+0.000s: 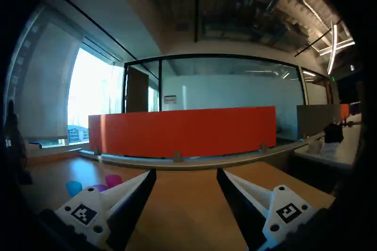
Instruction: Pour water
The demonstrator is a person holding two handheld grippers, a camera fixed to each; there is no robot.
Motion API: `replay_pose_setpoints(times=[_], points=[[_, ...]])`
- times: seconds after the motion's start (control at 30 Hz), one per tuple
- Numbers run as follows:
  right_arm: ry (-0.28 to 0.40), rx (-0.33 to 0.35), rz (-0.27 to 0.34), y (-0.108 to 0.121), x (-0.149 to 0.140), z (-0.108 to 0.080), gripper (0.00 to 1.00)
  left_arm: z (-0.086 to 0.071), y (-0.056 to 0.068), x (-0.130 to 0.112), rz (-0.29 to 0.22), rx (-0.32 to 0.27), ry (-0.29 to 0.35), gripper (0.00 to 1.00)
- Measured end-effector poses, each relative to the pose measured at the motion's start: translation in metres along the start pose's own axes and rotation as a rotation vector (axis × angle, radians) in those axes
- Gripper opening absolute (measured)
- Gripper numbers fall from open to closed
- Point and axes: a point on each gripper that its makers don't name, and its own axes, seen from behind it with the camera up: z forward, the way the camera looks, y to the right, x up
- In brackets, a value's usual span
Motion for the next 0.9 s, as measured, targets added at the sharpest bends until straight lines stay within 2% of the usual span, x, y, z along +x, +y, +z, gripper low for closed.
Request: replay_pose_setpoints(times=[0.17,0.47,0.77,0.9], points=[[0.012,-0.008,-0.004,-0.002,0.000,0.001,0.99,0.003,0.005,0.001,0.011,0.004,0.005,0.99],[-0.001,0.000,0.006,-0.006,-0.010,0.006,0.99,0.006,0.016,-0.016,-0.003,0.008,0.009,0.99],[-0.041,-0.004,-0.019,-0.011,-0.028,0.009,0.99,0.007,0.007,-0.030,-0.007,0.067,0.029,0.99],[-0.068,-0.019,0.000,-0.008,-0.040,0.008,0.99,0.006,0.003,-0.034,0.017,0.096,0.034,0.99]])
